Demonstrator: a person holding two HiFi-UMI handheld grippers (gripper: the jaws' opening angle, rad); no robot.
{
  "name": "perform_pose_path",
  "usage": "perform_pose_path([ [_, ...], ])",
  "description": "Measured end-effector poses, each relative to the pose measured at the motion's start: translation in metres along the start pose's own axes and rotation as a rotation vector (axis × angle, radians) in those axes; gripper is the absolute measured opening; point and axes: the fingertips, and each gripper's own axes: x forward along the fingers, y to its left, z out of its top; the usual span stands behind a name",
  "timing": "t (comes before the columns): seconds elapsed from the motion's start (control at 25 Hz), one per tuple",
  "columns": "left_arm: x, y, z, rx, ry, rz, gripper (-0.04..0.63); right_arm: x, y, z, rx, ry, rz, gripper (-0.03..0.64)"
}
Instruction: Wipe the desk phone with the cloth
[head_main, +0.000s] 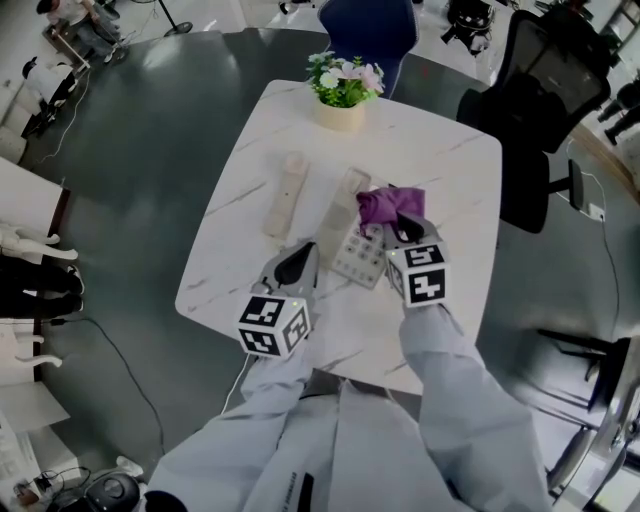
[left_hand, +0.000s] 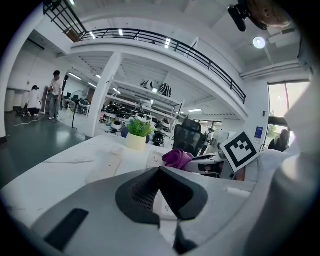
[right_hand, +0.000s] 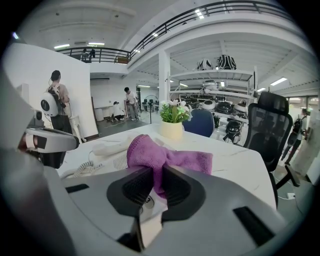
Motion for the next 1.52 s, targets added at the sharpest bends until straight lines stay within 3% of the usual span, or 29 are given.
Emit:
perform_pose_path([
  [1.52, -0.031, -0.015, -0.009, 0.000, -0.015, 0.010, -0.002, -0.027, 0.040, -0.032, 0.017, 0.048, 0.045, 0.037],
])
